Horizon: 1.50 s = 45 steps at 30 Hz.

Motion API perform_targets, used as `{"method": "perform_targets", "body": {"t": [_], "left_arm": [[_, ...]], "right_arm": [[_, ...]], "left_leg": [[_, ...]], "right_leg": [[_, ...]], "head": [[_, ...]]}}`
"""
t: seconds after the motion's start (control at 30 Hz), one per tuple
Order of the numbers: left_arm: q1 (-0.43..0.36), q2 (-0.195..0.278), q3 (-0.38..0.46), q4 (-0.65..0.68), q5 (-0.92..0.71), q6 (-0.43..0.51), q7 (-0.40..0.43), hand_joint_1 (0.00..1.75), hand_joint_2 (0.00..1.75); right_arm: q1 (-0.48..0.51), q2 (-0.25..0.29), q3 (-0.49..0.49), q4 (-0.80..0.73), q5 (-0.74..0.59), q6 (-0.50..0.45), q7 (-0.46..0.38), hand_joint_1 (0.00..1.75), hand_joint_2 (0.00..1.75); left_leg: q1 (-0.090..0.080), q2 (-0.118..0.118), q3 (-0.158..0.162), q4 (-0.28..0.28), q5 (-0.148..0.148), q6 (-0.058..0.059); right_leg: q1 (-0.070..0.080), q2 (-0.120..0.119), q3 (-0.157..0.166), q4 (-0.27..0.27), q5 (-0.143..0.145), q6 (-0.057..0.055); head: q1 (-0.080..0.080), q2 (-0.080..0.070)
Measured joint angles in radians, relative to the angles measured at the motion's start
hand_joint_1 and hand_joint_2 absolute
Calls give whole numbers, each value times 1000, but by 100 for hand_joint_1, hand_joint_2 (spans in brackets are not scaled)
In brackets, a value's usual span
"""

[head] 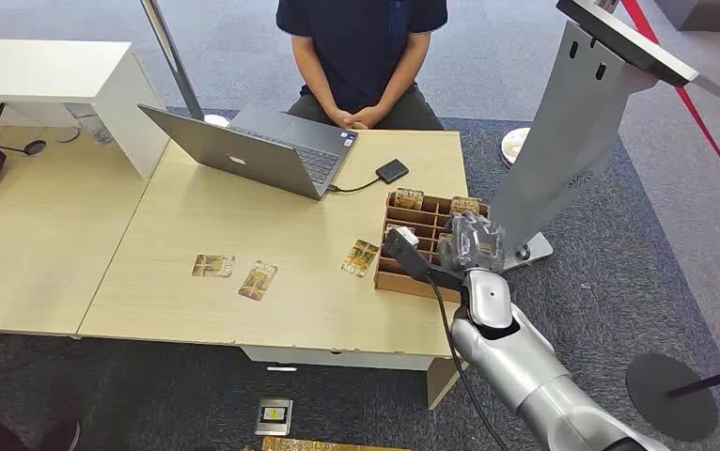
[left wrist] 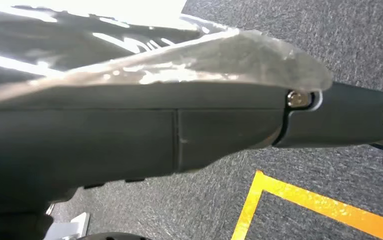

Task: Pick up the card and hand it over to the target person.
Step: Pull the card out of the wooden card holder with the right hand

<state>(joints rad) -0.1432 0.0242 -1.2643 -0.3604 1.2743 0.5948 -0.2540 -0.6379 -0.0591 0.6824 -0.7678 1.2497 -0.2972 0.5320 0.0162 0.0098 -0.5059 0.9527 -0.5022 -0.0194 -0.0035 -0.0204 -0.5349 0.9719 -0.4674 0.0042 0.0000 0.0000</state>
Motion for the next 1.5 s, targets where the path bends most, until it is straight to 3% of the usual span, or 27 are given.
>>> {"method": "perform_targets", "body": {"t": [0.3, 0.9, 1.5], "left_arm": [[-6, 0, -9, 2, -13, -6, 13, 0, 0], [-12, -2, 4, 12, -28, -19, 25, 0, 0], [-10, -4, 13, 12, -38, -19, 36, 0, 0]], "right_arm": [[8, -5, 5, -17, 22, 33, 11, 89, 175], [12, 5, -27, -36, 20, 13, 1, 86, 175], [-25, 35, -45, 62, 10, 12, -14, 85, 175]], "left_leg": [[0, 0, 0, 0, 0, 0], [0, 1, 0, 0, -1, -1], [-1, 2, 1, 0, 0, 0]], "right_leg": [[0, 0, 0, 0, 0, 0], [0, 0, 0, 1, 0, 0], [-1, 2, 0, 0, 0, 0]], "head": [[0, 0], [0, 0], [0, 0]]}}
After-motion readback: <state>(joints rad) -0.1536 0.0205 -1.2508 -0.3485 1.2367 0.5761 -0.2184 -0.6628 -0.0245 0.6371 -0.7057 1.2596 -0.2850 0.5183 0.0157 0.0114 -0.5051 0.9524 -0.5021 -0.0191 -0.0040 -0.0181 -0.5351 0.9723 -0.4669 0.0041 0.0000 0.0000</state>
